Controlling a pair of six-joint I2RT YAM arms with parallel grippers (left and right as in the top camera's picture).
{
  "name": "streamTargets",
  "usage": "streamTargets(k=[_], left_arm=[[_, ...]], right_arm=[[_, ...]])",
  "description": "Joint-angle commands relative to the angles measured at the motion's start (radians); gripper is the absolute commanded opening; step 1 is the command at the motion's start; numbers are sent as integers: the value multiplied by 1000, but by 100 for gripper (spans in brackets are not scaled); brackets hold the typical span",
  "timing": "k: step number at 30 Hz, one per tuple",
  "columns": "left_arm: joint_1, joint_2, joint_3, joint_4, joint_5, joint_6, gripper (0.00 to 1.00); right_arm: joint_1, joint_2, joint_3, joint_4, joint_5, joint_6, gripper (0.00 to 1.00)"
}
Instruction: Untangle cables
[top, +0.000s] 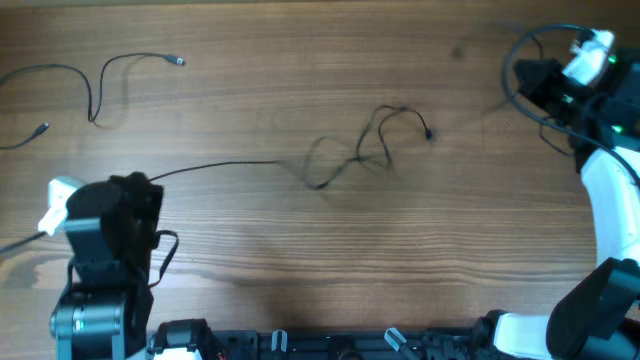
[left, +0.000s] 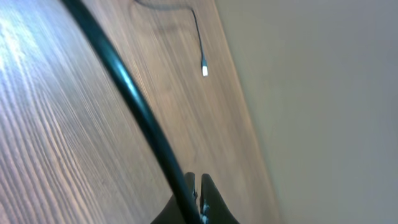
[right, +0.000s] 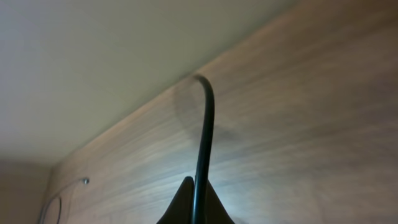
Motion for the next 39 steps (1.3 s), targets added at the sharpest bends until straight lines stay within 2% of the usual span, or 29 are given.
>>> streamTargets(k=[1, 5, 9, 10, 14, 16, 19, 23, 26, 28, 30, 32, 33, 34, 35, 36, 39], left_arm=[[68, -10, 3, -25, -37, -117, 4], [76, -6, 3, -29, -45, -123, 4], [76, -6, 4, -37, -294, -120, 5], [76, -6, 4, -37, -344, -120, 6], [79, -6, 4, -32, -437, -121, 5], [98, -6, 4, -26, -446, -130, 4], [141, -2, 4, -22, -321, -150, 4], [144, 57, 3, 13, -10, -149, 4], [144, 151, 3, 56, 193, -149, 5], [144, 221, 3, 61, 274, -149, 13], [139, 306, 3, 61, 354, -145, 14], [122, 392, 3, 62, 427, -146, 15], [108, 435, 3, 62, 452, -145, 19], [91, 480, 3, 62, 477, -145, 30], [71, 525, 3, 63, 503, -145, 46], [53, 558, 3, 66, 525, -144, 56], [-25, 665, 3, 128, 623, -66, 68]], right_arm=[[-14, 7, -1, -20, 50, 31, 4], [-2, 7, -1, -19, 101, -16, 5], [-32, 7, -1, -55, 557, 64, 4], [-47, 7, -1, -61, 603, 66, 4], [-124, 7, -1, -73, 622, 106, 4], [-171, 7, -1, -89, 619, 214, 4], [-193, 7, -1, -72, 433, 184, 5], [-117, 7, -1, -18, 77, 50, 5], [10, 7, -1, -7, 14, -31, 6], [106, 7, -2, -15, 31, -75, 10], [194, 7, -2, -31, 66, -75, 12], [279, 7, -2, -46, 111, -81, 20], [309, 7, -2, -48, 135, -98, 36], [347, 7, -2, -54, 189, -112, 65], [374, 7, -2, -65, 244, -114, 99], [388, 7, -2, -79, 279, -114, 100], [401, 7, -2, -152, 312, -77, 100]])
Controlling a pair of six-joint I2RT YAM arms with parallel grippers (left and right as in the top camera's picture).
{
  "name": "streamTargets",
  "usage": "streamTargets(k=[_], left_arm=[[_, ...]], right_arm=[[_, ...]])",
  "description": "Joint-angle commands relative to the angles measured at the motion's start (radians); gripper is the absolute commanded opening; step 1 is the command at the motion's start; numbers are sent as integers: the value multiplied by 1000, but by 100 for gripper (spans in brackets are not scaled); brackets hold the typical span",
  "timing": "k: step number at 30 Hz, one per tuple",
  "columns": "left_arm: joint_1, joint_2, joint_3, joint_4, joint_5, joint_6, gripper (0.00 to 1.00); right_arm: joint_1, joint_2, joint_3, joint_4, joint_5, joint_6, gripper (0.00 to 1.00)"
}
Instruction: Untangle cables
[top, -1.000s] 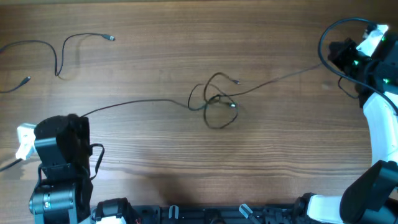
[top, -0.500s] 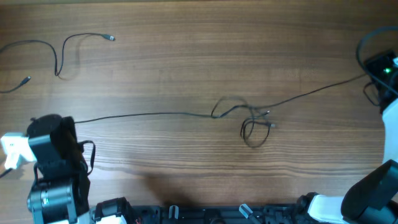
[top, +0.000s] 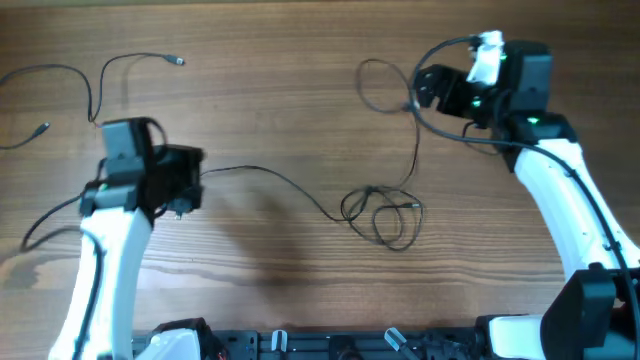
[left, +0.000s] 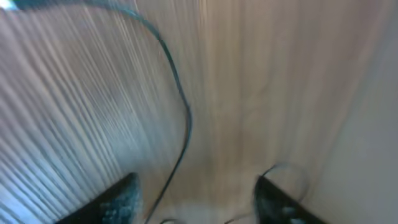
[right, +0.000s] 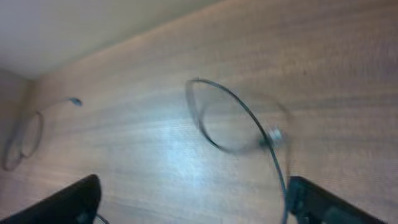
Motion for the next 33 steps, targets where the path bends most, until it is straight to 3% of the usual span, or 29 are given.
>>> streamTargets(k=[1, 5, 10, 12, 13, 15, 21, 24, 25, 31, 33], left_arm=[[-89, 103, 4, 62, 176, 92, 68], [-217, 175, 4, 190, 253, 205, 71], [-434, 206, 4, 338, 236, 338, 73], [-513, 208, 4, 355, 164, 370, 72], [-572, 210, 4, 355, 87, 382, 66], [-677, 211, 4, 359, -59, 464, 65], [-914, 220, 3, 377, -386, 576, 57], [-969, 258, 3, 377, -456, 575, 44], [-978, 279, 3, 377, -456, 574, 36], [-983, 343, 3, 401, -448, 571, 26], [-983, 342, 3, 435, -448, 571, 8]], right_arm=[[3, 6, -2, -66, 94, 22, 100], [4, 6, -2, -214, 34, 23, 100], [4, 6, -11, -377, 6, 83, 100], [4, 6, -16, -385, 43, 112, 100], [4, 6, -16, -385, 80, 141, 100], [4, 6, -16, -385, 121, 187, 100], [4, 6, -16, -381, 125, 203, 100], [4, 6, -16, -386, 125, 203, 100], [4, 6, -16, -386, 125, 203, 100], [4, 6, -16, -387, 124, 203, 100], [4, 6, -16, -387, 124, 203, 100]])
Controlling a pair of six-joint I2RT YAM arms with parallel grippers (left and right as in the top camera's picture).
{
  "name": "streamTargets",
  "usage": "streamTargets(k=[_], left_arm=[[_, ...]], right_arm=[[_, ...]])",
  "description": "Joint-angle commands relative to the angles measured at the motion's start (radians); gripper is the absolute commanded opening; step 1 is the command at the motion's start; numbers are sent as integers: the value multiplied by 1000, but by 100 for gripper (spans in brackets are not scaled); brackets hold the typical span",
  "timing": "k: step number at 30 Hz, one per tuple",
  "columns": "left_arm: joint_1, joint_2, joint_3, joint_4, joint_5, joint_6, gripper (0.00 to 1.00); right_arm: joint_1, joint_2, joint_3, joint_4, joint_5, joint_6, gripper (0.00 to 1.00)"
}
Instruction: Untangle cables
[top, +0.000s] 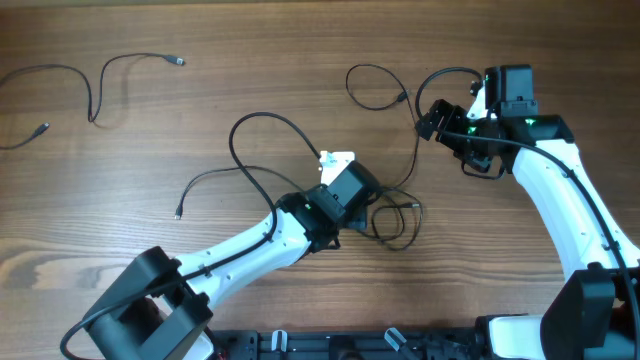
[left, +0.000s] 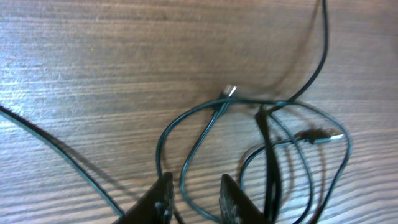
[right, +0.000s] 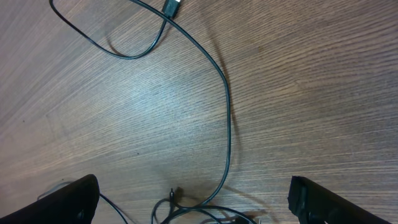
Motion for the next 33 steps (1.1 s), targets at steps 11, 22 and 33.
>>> streamTargets(k=[11, 22, 33], left_arm=[[54, -142, 7, 21, 103, 23, 56], [-28, 81, 8, 50, 151, 95, 45], [220, -253, 167, -142, 212, 263, 4]], right_arm=[[-1, 6, -9, -2, 17, 11, 100], [-1, 6, -9, -22, 16, 10, 100], [8, 6, -9, -2, -398, -351, 100]])
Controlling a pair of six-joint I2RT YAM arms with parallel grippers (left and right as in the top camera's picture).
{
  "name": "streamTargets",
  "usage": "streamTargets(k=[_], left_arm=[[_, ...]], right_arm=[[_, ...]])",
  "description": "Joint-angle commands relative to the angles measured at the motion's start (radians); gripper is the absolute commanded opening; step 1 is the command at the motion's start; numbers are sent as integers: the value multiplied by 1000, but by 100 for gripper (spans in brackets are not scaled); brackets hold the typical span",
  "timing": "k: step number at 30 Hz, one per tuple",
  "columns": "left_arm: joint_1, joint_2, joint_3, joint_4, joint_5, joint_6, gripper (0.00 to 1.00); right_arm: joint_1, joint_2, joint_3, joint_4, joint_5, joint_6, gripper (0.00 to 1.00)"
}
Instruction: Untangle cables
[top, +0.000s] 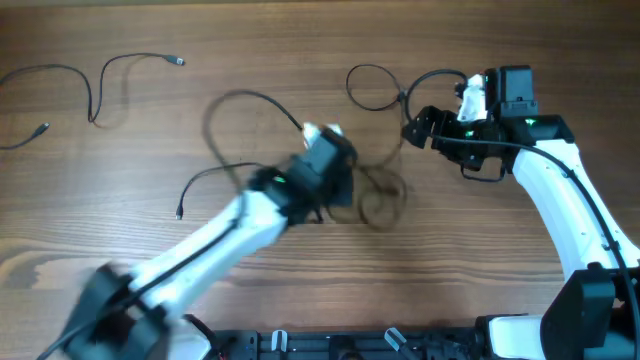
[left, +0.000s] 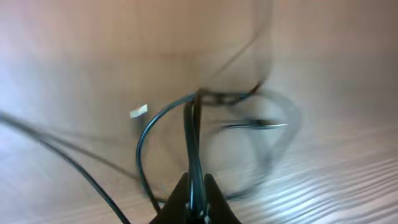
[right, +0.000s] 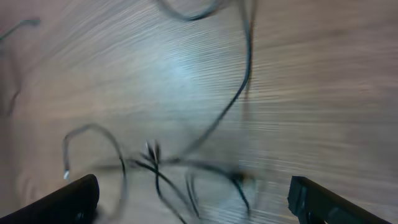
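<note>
The black cable's tangle (top: 377, 197) lies blurred at the table's centre; one loop (top: 372, 88) runs up to the far right. My left gripper (top: 345, 192) sits at the tangle's left edge. In the left wrist view the left gripper (left: 196, 186) is shut on a black strand (left: 191, 140) of the tangle, with a white plug tip (left: 138, 112) behind it. My right gripper (top: 416, 124) hovers open above and to the right of the tangle. In its own view the right gripper (right: 193, 199) has wide jaws, with the knot (right: 163, 167) below and nothing between them.
A second, separate black cable (top: 98, 88) lies at the table's far left corner, its plug (top: 179, 62) pointing right. A loose cable end (top: 180, 212) rests left of centre. The wooden table (top: 520, 260) runs past both arms.
My left gripper, then open over the tangle, is now shut on one strand. The tangle sits a little farther from the front edge. The right gripper has shifted slightly left and stays open.
At first both grippers were shut on the cable at the far left and far right, the knot between them. Then both were open and nearer the middle, the cable slack. Then the left hung open over the tangle, and now it grips a strand.
</note>
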Motion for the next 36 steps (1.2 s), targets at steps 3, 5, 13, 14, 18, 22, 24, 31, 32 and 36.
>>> streamTargets(k=[3, 5, 13, 14, 18, 22, 24, 31, 32, 36], left_arm=[[105, -286, 53, -4, 113, 169, 4], [122, -343, 53, -4, 115, 168, 4], [182, -484, 53, 3, 114, 169, 4], [190, -486, 53, -5, 114, 169, 4], [217, -480, 53, -50, 114, 168, 4], [227, -451, 53, -40, 115, 168, 4], [227, -423, 53, -12, 114, 171, 4], [227, -341, 53, 48, 115, 243, 4], [227, -338, 53, 58, 115, 243, 4], [226, -339, 53, 84, 118, 243, 4]], right_arm=[[38, 6, -8, 34, -240, -202, 100], [65, 6, -8, 51, -275, -213, 100], [175, 6, -8, 212, -310, -230, 100], [175, 6, -8, 233, -311, -257, 100], [168, 6, -8, 289, -449, -364, 99], [168, 6, -8, 343, -592, -137, 98], [171, 6, -8, 359, -664, 48, 84], [205, 6, -8, 362, -695, 503, 62], [217, 6, -8, 373, -670, 536, 63], [277, 6, -8, 408, -492, 676, 68]])
